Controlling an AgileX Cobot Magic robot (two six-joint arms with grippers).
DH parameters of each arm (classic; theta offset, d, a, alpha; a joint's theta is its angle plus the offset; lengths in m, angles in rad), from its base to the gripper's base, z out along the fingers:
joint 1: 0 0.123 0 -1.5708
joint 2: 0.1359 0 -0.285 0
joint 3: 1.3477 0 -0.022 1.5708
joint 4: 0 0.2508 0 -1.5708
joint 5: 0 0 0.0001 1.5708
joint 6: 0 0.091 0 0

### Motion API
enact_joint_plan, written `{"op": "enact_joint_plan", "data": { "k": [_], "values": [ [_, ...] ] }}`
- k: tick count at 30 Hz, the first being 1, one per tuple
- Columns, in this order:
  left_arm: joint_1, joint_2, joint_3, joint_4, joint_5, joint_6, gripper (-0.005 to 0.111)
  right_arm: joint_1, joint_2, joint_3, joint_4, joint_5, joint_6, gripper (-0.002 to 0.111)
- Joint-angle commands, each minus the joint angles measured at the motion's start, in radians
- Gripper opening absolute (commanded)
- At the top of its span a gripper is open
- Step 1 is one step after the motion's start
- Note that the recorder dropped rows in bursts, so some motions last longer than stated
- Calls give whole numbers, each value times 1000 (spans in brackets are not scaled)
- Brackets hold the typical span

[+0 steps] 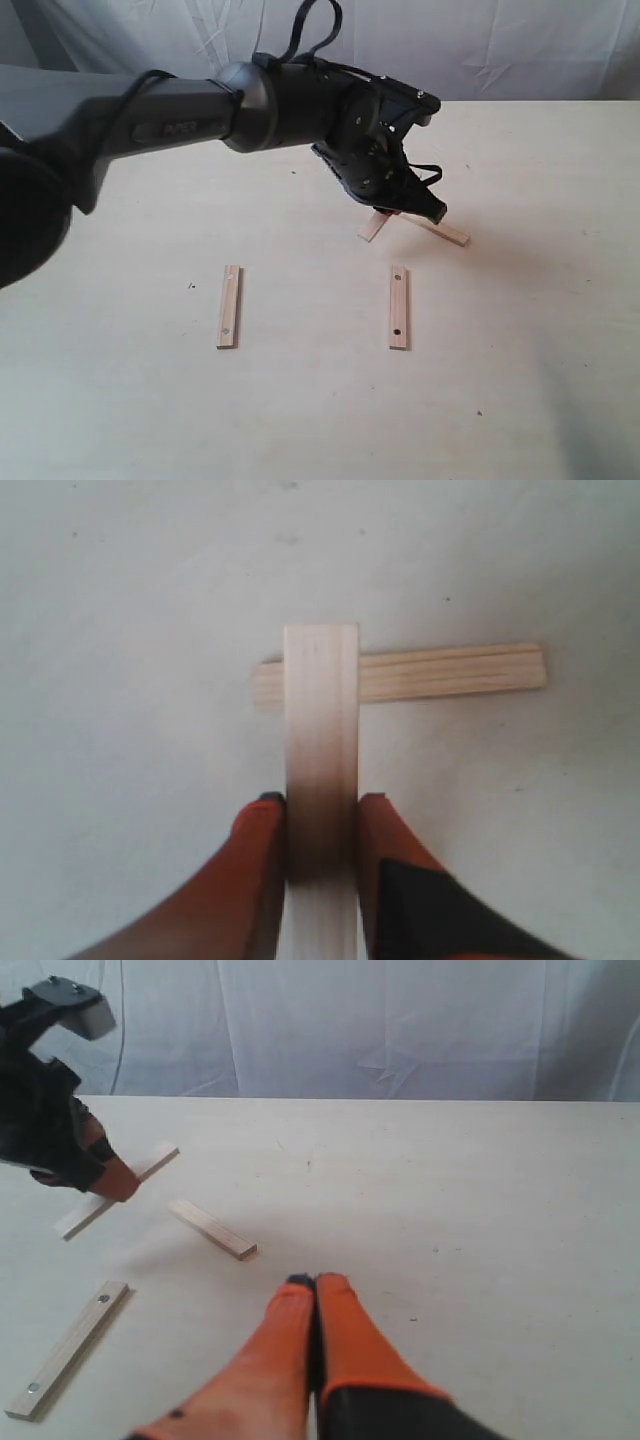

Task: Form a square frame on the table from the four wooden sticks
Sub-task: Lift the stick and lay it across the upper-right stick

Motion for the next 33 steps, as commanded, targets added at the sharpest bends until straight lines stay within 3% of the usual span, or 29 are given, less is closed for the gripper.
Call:
{"op": "enact_joint_plan", "data": {
  "k": [1, 13, 18, 25, 30, 33],
  "values": [
    [-2, 94, -80, 0, -14, 81, 0, -6, -6, 2, 0, -7, -4, 0],
    [-2, 127, -106, 31, 1, 143, 0, -6, -6, 2, 0, -7, -4, 0],
    [-2, 152, -106, 48, 25, 23, 1, -6, -6, 2, 0, -7, -4, 0],
    [-2, 147, -108, 67, 29, -23, 31, -6, -6, 2, 0, -7, -4, 0],
    [-2, 101, -125, 61, 56, -49, 36, -6, -6, 2, 0, -7, -4, 0],
    [-2, 71, -151, 37, 138, -62, 36, -6, -6, 2, 0, -7, -4, 0]
  ]
}}
